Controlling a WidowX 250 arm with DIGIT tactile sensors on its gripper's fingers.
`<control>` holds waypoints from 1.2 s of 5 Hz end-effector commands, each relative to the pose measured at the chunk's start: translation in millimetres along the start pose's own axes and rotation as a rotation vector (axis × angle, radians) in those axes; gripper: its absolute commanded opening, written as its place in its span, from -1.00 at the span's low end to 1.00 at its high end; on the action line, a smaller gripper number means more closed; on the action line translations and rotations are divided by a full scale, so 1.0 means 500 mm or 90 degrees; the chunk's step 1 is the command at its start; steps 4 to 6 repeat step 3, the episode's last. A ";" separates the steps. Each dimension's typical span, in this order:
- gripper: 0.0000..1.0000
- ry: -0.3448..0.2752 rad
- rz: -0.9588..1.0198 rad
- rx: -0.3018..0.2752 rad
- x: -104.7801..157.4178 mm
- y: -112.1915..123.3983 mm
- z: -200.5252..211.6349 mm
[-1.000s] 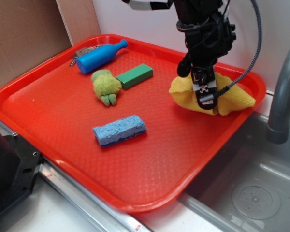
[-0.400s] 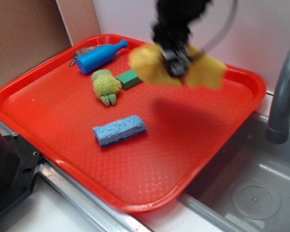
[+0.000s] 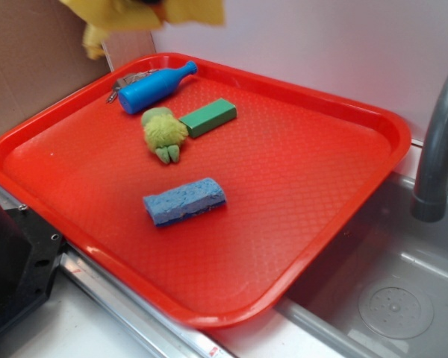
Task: Grab the yellow cloth.
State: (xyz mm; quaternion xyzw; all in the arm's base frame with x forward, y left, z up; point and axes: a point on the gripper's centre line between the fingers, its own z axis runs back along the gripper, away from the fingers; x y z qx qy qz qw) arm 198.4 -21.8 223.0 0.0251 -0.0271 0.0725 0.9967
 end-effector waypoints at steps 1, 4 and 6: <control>-1.00 -0.041 0.151 -0.035 -0.024 0.018 0.098; -1.00 -0.036 0.184 -0.017 -0.020 0.021 0.089; -1.00 -0.036 0.184 -0.017 -0.020 0.021 0.089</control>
